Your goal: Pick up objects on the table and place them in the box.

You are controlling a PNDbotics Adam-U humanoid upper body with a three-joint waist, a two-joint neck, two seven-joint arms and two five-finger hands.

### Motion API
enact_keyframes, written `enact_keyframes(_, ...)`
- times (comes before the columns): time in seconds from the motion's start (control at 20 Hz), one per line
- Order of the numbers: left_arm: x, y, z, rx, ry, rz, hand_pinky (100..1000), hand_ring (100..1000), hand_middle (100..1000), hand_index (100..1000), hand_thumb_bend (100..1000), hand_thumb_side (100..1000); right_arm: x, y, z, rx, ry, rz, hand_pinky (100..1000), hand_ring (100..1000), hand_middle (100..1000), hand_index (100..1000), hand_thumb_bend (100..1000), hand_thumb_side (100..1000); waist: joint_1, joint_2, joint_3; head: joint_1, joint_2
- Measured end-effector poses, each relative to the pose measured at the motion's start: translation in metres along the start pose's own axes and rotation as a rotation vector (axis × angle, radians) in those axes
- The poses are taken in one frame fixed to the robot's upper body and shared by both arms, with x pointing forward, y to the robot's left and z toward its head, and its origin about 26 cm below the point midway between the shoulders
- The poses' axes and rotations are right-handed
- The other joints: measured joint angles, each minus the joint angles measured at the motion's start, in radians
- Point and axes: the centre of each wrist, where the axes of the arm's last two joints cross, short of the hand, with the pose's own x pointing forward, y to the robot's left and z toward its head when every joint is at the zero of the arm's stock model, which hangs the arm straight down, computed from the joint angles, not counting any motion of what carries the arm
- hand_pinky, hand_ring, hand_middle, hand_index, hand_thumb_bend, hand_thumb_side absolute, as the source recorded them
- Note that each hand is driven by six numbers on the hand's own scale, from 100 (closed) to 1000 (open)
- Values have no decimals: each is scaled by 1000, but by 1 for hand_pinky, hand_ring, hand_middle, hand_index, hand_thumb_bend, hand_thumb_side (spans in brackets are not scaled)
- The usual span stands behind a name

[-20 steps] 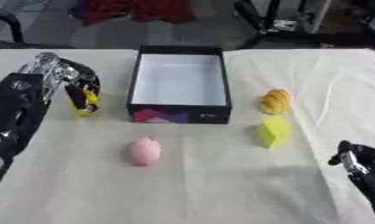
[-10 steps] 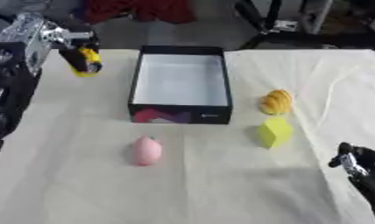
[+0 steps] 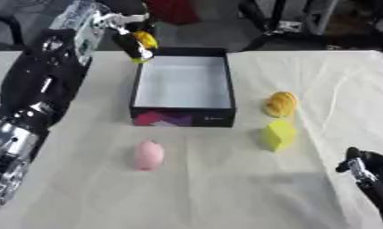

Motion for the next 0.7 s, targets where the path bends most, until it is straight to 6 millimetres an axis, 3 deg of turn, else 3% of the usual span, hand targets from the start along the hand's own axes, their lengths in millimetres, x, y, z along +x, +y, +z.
enact_keyframes(0.05, 6, -7, -5, -6, -7, -2, 711, 565, 594, 773, 352, 447, 0, 0, -1, 1, -2, 0, 704, 513, 429, 453, 100, 576, 0, 0, -1, -1, 0)
enact_keyframes(0.1, 9, -15, -9, -14, -12, -3, 743, 644, 687, 841, 469, 525, 1, 0, -1, 1, -3, -1, 704, 513, 429, 453, 100, 578, 0, 0, -1, -2, 0)
enact_keyframes(0.2, 13, -29, -14, -33, -15, -5, 760, 700, 754, 885, 549, 599, 1, 0, -1, 1, -3, -1, 704, 513, 429, 453, 100, 575, 0, 0, -1, -8, 0)
enact_keyframes(0.3, 12, -39, -15, -43, -16, -5, 779, 735, 794, 906, 577, 652, 1, 0, -1, 1, -3, -1, 704, 513, 429, 453, 100, 575, 0, 0, 0, -13, 0)
enact_keyframes(0.4, 9, -38, -13, -26, -22, -9, 777, 726, 786, 891, 571, 661, 1, 0, -1, 1, -3, -1, 704, 513, 429, 453, 100, 579, 0, 0, 2, -17, 0)
enact_keyframes(0.65, -9, -15, 9, 61, -55, -11, 774, 721, 781, 886, 566, 660, 1, 0, -1, 1, -3, -1, 704, 513, 429, 453, 100, 580, 0, 0, 7, -18, 0)
enact_keyframes(0.7, -10, -11, 11, 67, -59, -9, 768, 674, 739, 858, 507, 626, 0, 0, -1, 1, -2, -1, 705, 513, 429, 453, 100, 577, 0, 0, 7, -18, 0)
